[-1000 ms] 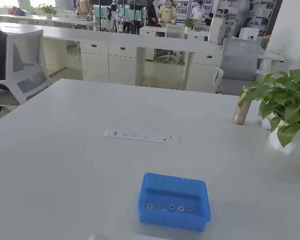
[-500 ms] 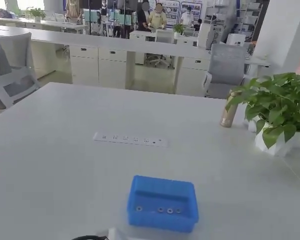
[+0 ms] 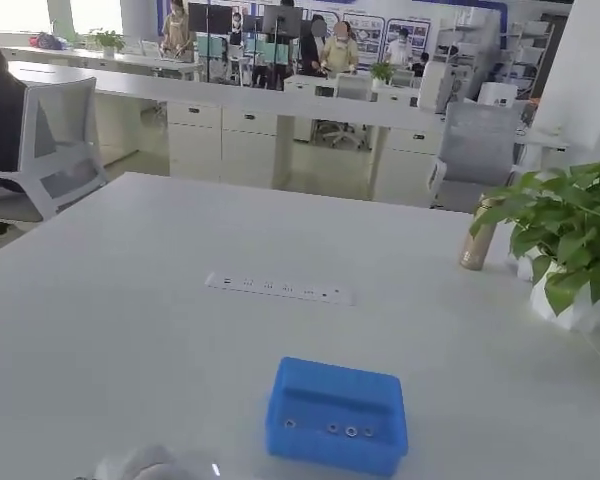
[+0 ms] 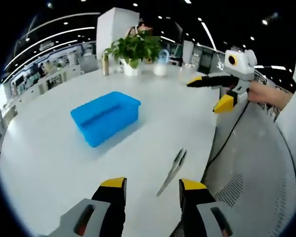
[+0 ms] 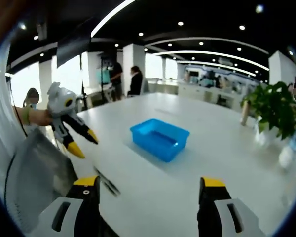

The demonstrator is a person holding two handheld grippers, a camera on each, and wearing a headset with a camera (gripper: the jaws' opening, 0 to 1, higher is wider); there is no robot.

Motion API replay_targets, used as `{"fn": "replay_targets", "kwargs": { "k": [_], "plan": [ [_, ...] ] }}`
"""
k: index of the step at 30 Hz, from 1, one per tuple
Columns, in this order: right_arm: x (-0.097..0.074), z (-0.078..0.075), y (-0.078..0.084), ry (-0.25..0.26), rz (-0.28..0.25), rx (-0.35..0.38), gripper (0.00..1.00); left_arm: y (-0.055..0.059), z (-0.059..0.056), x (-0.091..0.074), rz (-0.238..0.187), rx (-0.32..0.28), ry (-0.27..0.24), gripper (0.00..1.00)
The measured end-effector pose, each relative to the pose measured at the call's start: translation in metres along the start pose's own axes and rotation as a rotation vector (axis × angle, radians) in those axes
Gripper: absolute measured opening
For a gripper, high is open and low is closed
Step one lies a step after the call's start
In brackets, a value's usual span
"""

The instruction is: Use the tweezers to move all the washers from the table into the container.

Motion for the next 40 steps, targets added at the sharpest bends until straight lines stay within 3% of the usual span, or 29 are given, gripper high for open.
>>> {"fn": "replay_targets", "kwargs": {
  "k": [2, 5, 6, 10, 13, 16, 17, 20, 22, 25, 27, 31, 33, 34, 37, 40],
  "plan": [
    [-0.002, -0.002, -0.006, 0.015, -0.037, 0.026, 0.82, -0.009, 0.0, -0.014, -0.117, -0.035, -0.039, 0.5],
    [-0.008, -0.007, -0.015, 0.044, -0.085, 0.043, 0.85, -0.018, 0.002, -0.03, -0.197, -0.02, -0.108, 0.58],
    [-0.009, -0.009, -0.016, 0.059, -0.09, 0.041, 0.86, -0.023, 0.004, -0.037, -0.246, -0.011, -0.147, 0.61],
    [-0.013, -0.011, -0.023, 0.088, -0.109, 0.005, 0.96, -0.042, 0.002, -0.055, -0.402, -0.085, -0.211, 0.71],
    [-0.015, -0.009, -0.028, 0.082, -0.133, -0.023, 0.99, -0.049, 0.007, -0.066, -0.497, -0.106, -0.296, 0.81],
    [-0.013, -0.007, -0.033, 0.083, -0.204, -0.02, 0.99, -0.048, 0.018, -0.075, -0.543, -0.123, -0.407, 0.96],
    [-0.012, -0.005, -0.031, 0.076, -0.199, -0.023, 0.99, -0.048, 0.023, -0.077, -0.549, -0.13, -0.439, 0.99],
    [-0.01, -0.005, -0.034, 0.083, -0.191, -0.049, 0.99, -0.046, 0.027, -0.076, -0.545, -0.136, -0.445, 0.99],
    [-0.011, -0.005, -0.037, 0.091, -0.224, -0.042, 0.99, -0.042, 0.026, -0.075, -0.533, -0.141, -0.45, 0.99],
    [-0.013, -0.008, -0.033, 0.108, -0.213, -0.065, 0.99, -0.041, 0.022, -0.072, -0.51, -0.127, -0.459, 0.99],
    [-0.016, -0.014, -0.031, 0.148, -0.202, -0.087, 0.99, -0.044, 0.018, -0.068, -0.506, -0.114, -0.438, 0.99],
    [-0.02, -0.026, -0.033, 0.205, -0.23, -0.048, 0.99, -0.043, 0.012, -0.06, -0.456, -0.067, -0.416, 0.99],
    [-0.02, -0.032, -0.033, 0.226, -0.236, -0.031, 0.96, -0.042, 0.009, -0.056, -0.439, -0.062, -0.383, 0.99],
    [-0.02, -0.035, -0.033, 0.245, -0.235, -0.011, 0.94, -0.042, 0.005, -0.053, -0.44, -0.056, -0.343, 0.99],
    [-0.017, -0.041, -0.027, 0.287, -0.184, -0.007, 0.9, -0.042, 0.004, -0.047, -0.409, -0.049, -0.312, 0.99],
    [-0.014, -0.041, -0.03, 0.297, -0.191, -0.017, 0.91, -0.04, 0.005, -0.048, -0.41, -0.04, -0.321, 0.99]
  ]
}}
Point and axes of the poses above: the centre of the closed fingertips' face, and the gripper's own axes: x roughly forward along the fingers, z roughly to its left, y roughly out of its underside, the point moved 4 cm from there along -x, roughly backward along the fingers, and after that the axes turned 7 degrees about -x, right-handed, at the moved point
